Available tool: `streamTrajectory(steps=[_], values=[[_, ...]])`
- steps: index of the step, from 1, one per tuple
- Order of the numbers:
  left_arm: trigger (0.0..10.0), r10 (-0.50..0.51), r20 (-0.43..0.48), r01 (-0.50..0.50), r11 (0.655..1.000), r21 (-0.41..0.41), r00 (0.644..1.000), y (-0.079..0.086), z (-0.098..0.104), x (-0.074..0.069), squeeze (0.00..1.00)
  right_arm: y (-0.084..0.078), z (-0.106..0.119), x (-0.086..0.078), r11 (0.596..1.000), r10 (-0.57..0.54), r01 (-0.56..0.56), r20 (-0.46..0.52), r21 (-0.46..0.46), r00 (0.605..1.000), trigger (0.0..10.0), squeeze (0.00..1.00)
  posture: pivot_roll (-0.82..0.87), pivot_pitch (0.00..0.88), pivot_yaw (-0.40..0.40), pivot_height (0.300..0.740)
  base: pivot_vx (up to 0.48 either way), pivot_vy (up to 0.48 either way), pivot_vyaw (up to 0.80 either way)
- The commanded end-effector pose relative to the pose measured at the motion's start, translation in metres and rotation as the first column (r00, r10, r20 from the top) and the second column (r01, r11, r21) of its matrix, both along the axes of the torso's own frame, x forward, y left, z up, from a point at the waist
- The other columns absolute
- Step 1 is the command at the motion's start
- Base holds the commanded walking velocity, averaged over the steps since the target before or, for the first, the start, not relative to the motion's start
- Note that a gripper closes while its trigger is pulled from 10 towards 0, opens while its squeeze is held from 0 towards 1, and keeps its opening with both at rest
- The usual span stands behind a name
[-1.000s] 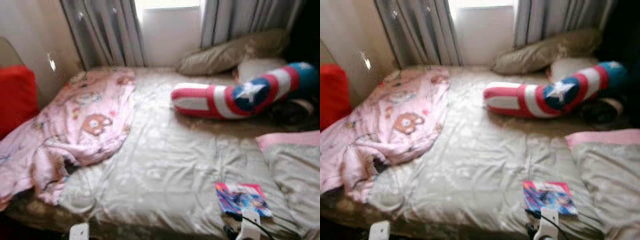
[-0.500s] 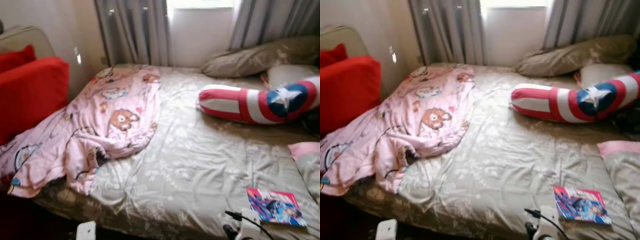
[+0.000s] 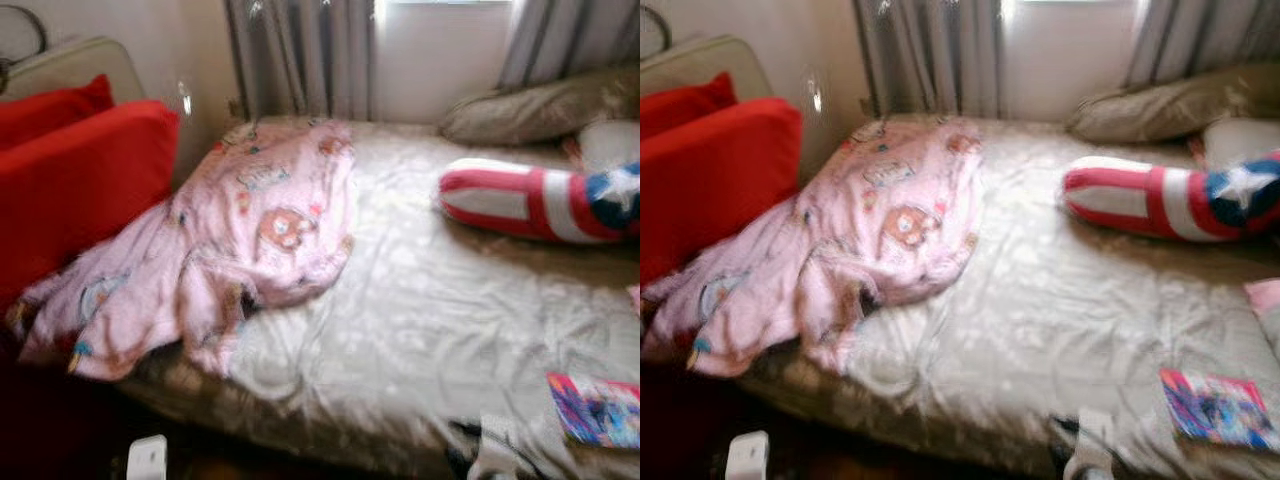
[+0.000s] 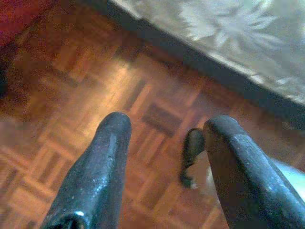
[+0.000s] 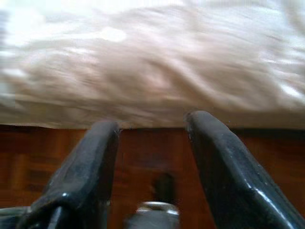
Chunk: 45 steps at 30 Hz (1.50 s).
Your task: Clean up the room
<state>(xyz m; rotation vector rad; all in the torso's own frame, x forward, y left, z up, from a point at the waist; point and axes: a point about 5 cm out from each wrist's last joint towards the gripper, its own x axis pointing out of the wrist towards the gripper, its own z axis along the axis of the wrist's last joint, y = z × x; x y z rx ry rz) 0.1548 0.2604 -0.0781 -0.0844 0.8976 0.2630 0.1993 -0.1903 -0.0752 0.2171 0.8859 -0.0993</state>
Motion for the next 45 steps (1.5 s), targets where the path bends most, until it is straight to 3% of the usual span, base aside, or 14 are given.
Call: streamTrajectory(steps=[1,17,21,24,29,45], values=[[10.0,0.001,0.007,-0.001,1.000,-0.018,1.000,-0.008,-0.001,0.003,0.00,-0.007,-0.002,-0.005,1.000,-0.003,0.002,-0.017,-0.018,1.000,10.0,0.00,0.05,0.000,0.023,0.740,0.000,0.337,0.00],[10.0,-0.019,0.020,0.020,0.999,-0.039,1.000,-0.039,-0.002,0.022,0.00,-0.008,-0.002,-0.005,1.000,-0.002,0.002,-0.018,-0.022,1.000,10.0,0.00,0.05,0.000,0.020,0.740,0.000,0.339,0.00],[10.0,-0.016,0.022,0.017,0.999,-0.037,1.000,-0.037,-0.001,0.023,0.00,-0.009,-0.002,-0.005,1.000,-0.001,0.001,-0.018,-0.022,1.000,10.0,0.00,0.05,0.000,0.020,0.740,0.000,0.338,0.00],[10.0,-0.001,0.020,0.001,1.000,-0.025,1.000,-0.020,0.001,0.017,0.00,-0.009,-0.002,-0.005,1.000,-0.002,0.001,-0.018,-0.022,1.000,10.0,0.00,0.05,0.000,0.020,0.740,0.000,0.340,0.00],[10.0,0.004,0.020,-0.004,1.000,-0.020,1.000,-0.013,0.002,0.015,0.00,-0.009,-0.002,-0.005,1.000,-0.001,0.001,-0.018,-0.022,1.000,10.0,0.00,0.04,0.000,0.022,0.740,0.000,0.335,0.00],[10.0,-0.011,0.018,0.012,0.999,-0.030,1.000,-0.029,-0.002,0.016,0.00,-0.008,-0.003,-0.007,1.000,0.009,-0.010,-0.021,-0.020,1.000,10.0,0.00,0.05,0.000,0.024,0.740,0.000,0.334,0.00]])
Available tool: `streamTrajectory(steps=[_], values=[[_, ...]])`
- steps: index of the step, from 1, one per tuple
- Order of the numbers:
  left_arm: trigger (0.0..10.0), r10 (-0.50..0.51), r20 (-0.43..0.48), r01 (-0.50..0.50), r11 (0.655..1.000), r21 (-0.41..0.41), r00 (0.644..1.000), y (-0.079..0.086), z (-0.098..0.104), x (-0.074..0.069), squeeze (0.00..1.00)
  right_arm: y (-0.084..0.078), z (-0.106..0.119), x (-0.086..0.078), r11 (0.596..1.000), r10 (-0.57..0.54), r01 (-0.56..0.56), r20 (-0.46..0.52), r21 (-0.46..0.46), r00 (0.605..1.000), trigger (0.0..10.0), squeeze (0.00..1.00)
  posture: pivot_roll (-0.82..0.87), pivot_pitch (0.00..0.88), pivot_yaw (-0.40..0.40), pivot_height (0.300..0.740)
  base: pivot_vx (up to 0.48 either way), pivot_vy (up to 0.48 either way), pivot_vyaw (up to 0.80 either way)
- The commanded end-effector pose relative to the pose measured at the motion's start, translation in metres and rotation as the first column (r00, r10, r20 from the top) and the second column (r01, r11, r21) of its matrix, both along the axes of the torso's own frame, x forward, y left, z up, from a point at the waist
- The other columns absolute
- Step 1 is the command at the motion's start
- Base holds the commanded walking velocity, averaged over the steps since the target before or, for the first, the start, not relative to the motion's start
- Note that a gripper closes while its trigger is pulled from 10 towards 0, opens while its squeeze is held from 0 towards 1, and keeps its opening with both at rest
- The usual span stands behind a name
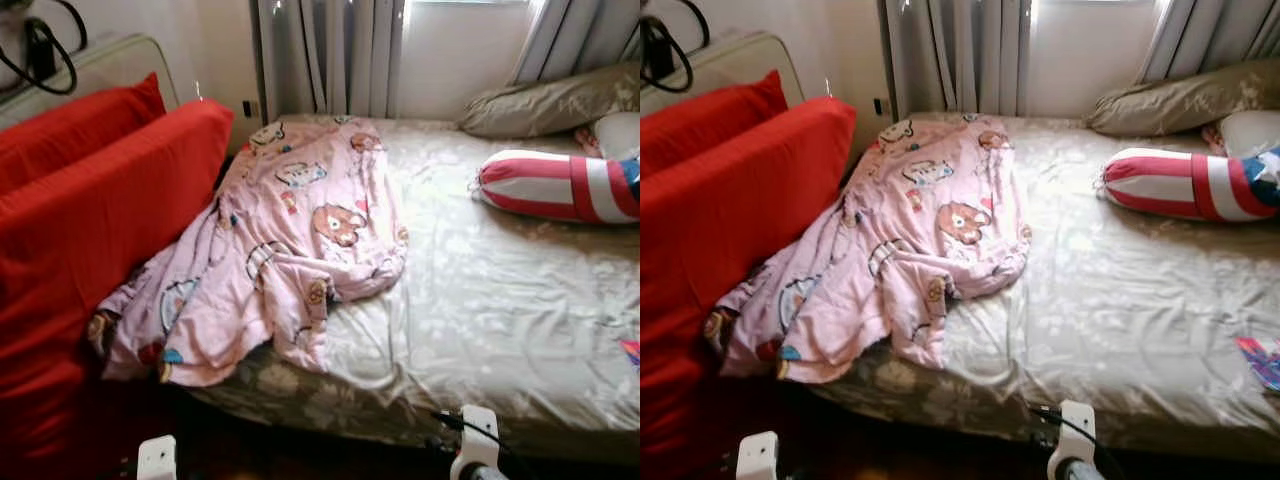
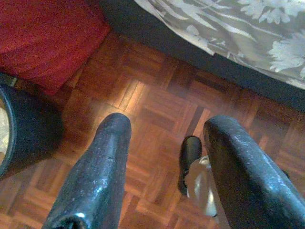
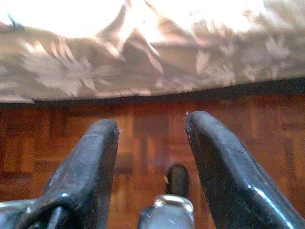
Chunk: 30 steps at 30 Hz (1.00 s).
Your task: Clean up the room
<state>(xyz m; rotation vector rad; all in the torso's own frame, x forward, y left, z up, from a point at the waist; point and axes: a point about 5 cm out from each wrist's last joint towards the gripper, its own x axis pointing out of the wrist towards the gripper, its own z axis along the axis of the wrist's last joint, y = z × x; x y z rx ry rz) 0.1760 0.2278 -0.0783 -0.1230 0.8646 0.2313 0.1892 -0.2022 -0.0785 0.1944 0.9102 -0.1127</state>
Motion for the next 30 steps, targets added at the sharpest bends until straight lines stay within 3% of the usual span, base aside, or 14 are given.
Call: streamTrajectory(steps=[1,14,24,30], values=[[10.0,0.000,-0.022,0.001,1.000,0.013,1.000,0.004,-0.002,-0.006,0.00,0.004,0.001,0.003,1.000,0.010,-0.010,0.004,0.003,1.000,10.0,0.00,0.05,0.000,0.024,0.740,0.000,0.337,0.00],[10.0,0.013,-0.032,-0.012,0.999,0.034,0.999,0.029,0.001,-0.015,0.00,0.006,-0.001,0.001,1.000,0.015,-0.015,0.000,0.007,1.000,10.0,0.00,0.05,0.000,0.034,0.740,0.000,0.334,0.00],[10.0,-0.006,-0.037,0.007,1.000,0.026,0.999,0.011,-0.003,-0.013,0.00,0.007,0.000,0.002,0.999,0.033,-0.033,0.004,0.008,0.999,10.0,0.00,0.07,0.000,0.028,0.740,0.000,0.128,0.00],[10.0,0.004,-0.032,-0.004,1.000,0.011,0.999,0.006,-0.004,-0.012,0.00,0.007,0.000,0.003,1.000,0.031,-0.031,0.005,0.005,1.000,10.0,0.00,0.07,0.000,0.026,0.740,0.000,0.000,0.79]])
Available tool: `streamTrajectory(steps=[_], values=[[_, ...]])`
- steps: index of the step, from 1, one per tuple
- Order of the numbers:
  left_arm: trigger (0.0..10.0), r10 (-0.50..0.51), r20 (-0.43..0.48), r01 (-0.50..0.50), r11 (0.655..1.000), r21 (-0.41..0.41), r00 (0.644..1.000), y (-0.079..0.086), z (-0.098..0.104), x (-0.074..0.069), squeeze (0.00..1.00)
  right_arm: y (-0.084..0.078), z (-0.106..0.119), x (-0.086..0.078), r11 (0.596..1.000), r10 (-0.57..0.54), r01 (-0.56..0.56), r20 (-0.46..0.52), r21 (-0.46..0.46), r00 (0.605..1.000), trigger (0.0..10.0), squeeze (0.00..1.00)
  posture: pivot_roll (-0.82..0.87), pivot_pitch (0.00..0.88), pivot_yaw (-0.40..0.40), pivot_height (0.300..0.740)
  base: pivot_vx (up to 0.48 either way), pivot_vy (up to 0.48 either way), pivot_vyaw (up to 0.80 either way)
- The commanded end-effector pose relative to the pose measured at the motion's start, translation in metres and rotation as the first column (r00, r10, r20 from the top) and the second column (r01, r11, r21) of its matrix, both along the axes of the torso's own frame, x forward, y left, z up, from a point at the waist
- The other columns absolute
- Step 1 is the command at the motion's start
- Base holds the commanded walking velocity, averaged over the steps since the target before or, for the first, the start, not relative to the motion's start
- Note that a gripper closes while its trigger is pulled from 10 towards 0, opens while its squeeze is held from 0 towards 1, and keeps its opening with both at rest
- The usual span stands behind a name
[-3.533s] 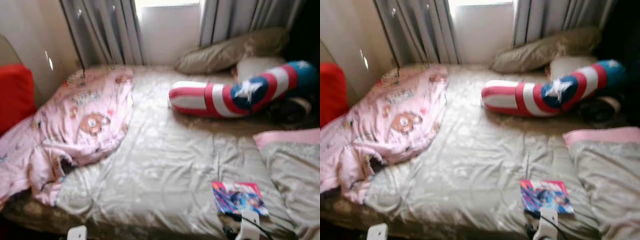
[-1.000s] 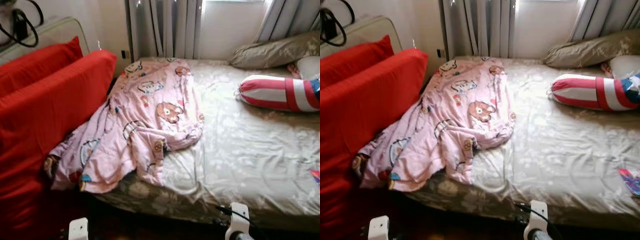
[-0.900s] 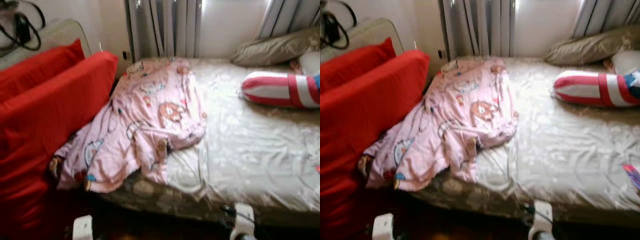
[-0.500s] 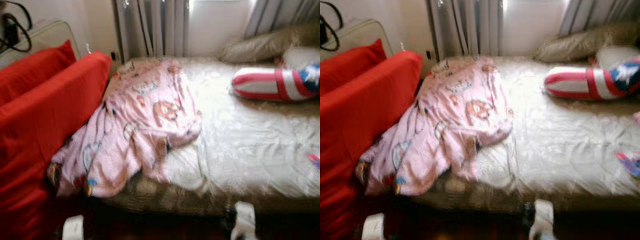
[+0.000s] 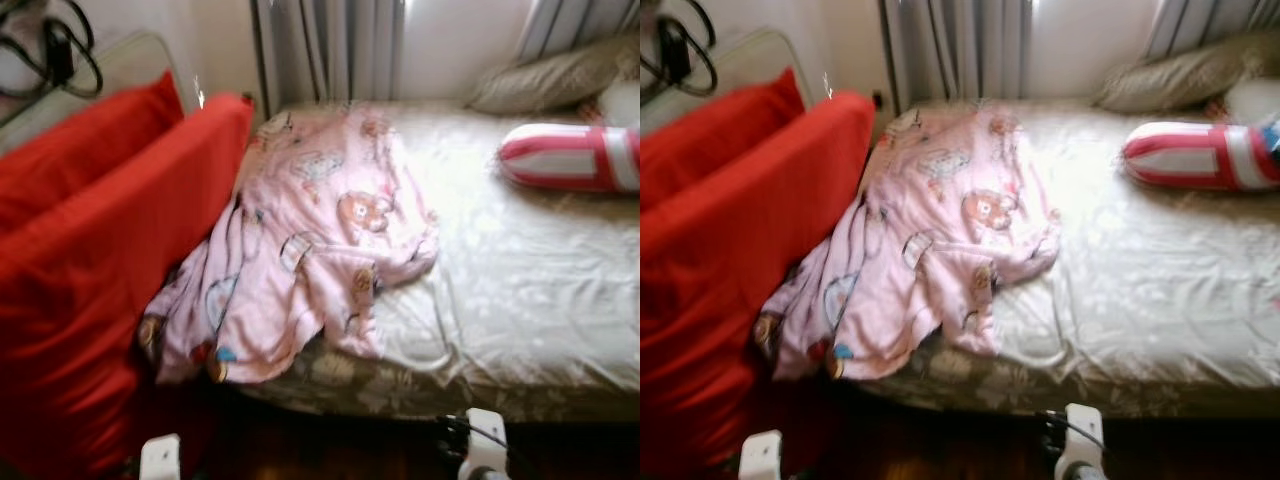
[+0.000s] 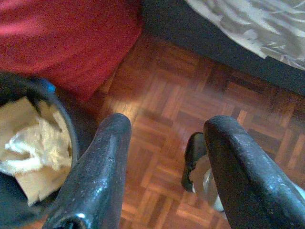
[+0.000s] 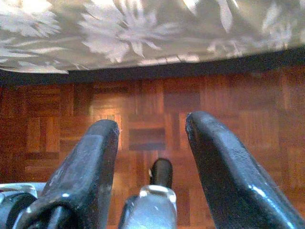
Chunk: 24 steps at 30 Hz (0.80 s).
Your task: Clean up the room
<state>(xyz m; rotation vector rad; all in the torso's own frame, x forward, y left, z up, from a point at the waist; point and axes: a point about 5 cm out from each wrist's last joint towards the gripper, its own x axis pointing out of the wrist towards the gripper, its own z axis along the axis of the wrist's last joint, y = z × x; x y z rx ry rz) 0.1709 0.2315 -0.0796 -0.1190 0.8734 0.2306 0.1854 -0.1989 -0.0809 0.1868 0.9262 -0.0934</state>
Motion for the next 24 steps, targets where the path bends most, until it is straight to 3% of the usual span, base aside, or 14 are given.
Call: streamTrajectory(steps=[1,11,20,24], values=[[10.0,0.007,-0.023,-0.007,1.000,0.009,1.000,0.002,-0.003,-0.007,0.00,0.003,0.003,0.006,1.000,0.007,-0.007,0.019,0.003,1.000,10.0,0.00,0.07,0.000,0.026,0.740,0.000,0.000,0.80],[10.0,0.012,-0.022,-0.012,1.000,0.014,1.000,0.007,-0.002,-0.007,0.00,0.002,0.003,0.007,1.000,0.005,-0.005,0.021,0.001,1.000,10.0,0.00,0.07,0.000,0.024,0.740,0.000,0.000,0.71],[10.0,0.014,0.006,-0.014,1.000,-0.004,1.000,0.002,0.001,0.002,0.00,0.001,0.004,0.008,1.000,-0.016,0.016,0.024,0.005,1.000,10.0,0.00,0.08,0.000,0.013,0.740,0.000,0.000,0.00],[10.0,-0.002,0.009,0.002,1.000,-0.008,1.000,-0.002,0.001,0.004,0.00,0.001,0.004,0.009,1.000,-0.026,0.026,0.031,0.008,0.999,10.0,0.00,0.08,0.000,0.013,0.740,0.288,0.000,0.00]])
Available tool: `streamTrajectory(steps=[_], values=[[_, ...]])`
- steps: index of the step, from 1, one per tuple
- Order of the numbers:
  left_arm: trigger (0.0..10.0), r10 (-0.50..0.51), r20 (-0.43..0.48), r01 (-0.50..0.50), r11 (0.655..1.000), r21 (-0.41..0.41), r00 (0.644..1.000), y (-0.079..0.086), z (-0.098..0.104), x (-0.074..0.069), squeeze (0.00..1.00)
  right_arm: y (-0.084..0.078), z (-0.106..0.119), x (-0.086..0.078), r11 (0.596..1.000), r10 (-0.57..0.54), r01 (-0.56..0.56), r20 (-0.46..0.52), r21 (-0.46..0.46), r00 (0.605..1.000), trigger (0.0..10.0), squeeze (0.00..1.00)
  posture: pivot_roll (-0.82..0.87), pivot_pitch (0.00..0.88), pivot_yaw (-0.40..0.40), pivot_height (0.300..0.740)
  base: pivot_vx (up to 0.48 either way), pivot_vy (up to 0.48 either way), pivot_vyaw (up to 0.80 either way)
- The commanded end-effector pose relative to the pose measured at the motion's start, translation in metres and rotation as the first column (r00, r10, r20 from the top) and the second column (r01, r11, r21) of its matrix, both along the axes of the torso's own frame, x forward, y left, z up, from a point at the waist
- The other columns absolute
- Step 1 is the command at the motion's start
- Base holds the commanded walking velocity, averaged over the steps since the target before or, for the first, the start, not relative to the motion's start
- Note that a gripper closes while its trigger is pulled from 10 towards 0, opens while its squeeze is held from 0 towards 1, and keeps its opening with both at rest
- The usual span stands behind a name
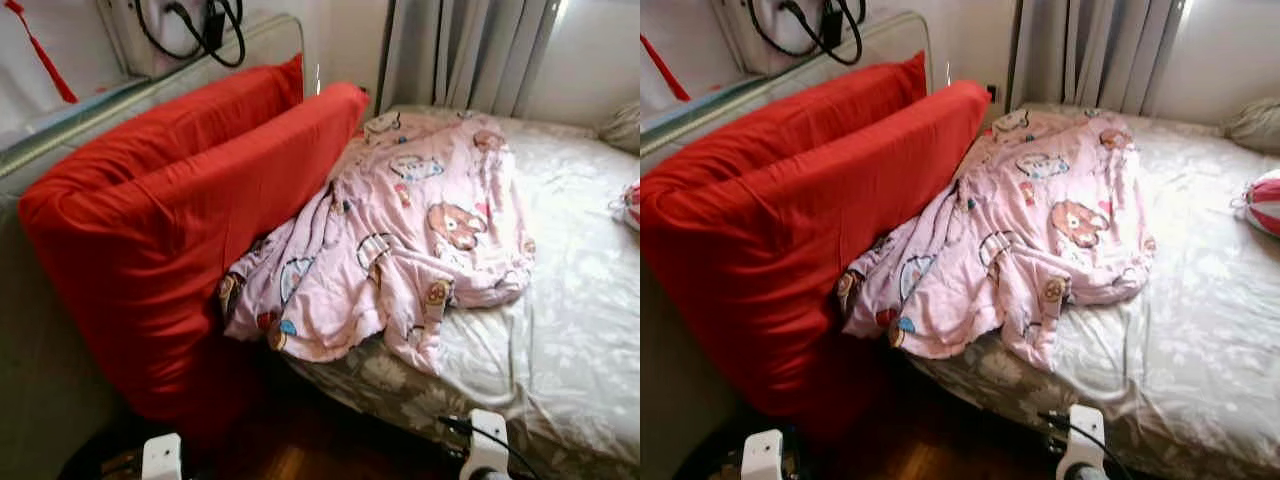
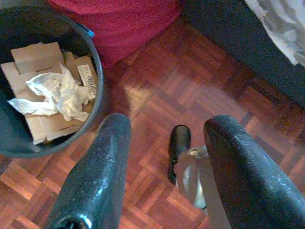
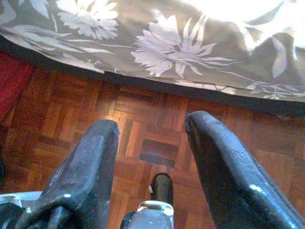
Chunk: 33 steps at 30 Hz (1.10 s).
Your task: Clean up the room
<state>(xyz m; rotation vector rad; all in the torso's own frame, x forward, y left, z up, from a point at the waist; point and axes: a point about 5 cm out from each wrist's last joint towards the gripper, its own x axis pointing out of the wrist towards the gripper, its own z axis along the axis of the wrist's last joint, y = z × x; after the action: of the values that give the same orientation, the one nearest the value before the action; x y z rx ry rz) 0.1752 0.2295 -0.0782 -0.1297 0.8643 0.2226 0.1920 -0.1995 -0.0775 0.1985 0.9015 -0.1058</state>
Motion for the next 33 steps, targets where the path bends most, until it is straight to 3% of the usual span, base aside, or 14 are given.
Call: streamTrajectory(steps=[1,7,12,18,25,28,33], values=[[10.0,0.002,-0.002,-0.002,1.000,0.002,1.000,0.000,0.000,0.000,0.00,0.001,0.001,0.002,1.000,-0.008,0.008,0.008,0.005,1.000,10.0,0.00,0.08,0.000,0.013,0.740,0.300,0.000,0.00],[10.0,0.010,-0.001,-0.010,1.000,-0.004,1.000,0.000,-0.001,-0.002,0.00,0.000,0.002,0.003,1.000,0.001,-0.001,0.010,0.002,1.000,10.0,0.00,0.08,0.000,0.009,0.740,0.302,0.000,0.00],[10.0,0.022,-0.005,-0.022,1.000,0.000,1.000,0.011,-0.001,-0.009,0.00,0.000,0.002,0.004,1.000,0.030,-0.030,0.012,-0.005,0.999,10.0,0.00,0.08,0.000,0.009,0.740,0.299,0.000,0.00],[10.0,0.033,-0.011,-0.033,0.999,0.003,0.999,0.018,-0.001,-0.015,0.00,0.001,0.003,0.005,1.000,0.024,-0.024,0.017,-0.002,1.000,10.0,0.00,0.08,0.000,0.008,0.740,0.300,0.000,0.76],[10.0,0.028,-0.015,-0.028,1.000,0.000,0.999,0.013,-0.003,-0.015,0.00,0.001,0.002,0.004,1.000,0.011,-0.012,0.020,0.005,1.000,10.0,0.00,0.07,0.000,0.011,0.740,0.301,0.000,0.00],[10.0,0.003,-0.013,-0.004,1.000,-0.012,1.000,-0.006,-0.004,-0.007,0.00,0.002,0.003,0.005,1.000,0.023,-0.023,0.030,0.009,0.999,10.0,0.00,0.06,0.000,0.019,0.740,0.261,0.000,0.00],[10.0,-0.009,-0.003,0.009,1.000,-0.013,1.000,-0.013,-0.004,-0.002,0.00,0.002,0.003,0.005,1.000,0.028,-0.029,0.040,0.008,0.999,10.0,0.00,0.06,0.000,0.020,0.740,0.049,0.000,0.00]])
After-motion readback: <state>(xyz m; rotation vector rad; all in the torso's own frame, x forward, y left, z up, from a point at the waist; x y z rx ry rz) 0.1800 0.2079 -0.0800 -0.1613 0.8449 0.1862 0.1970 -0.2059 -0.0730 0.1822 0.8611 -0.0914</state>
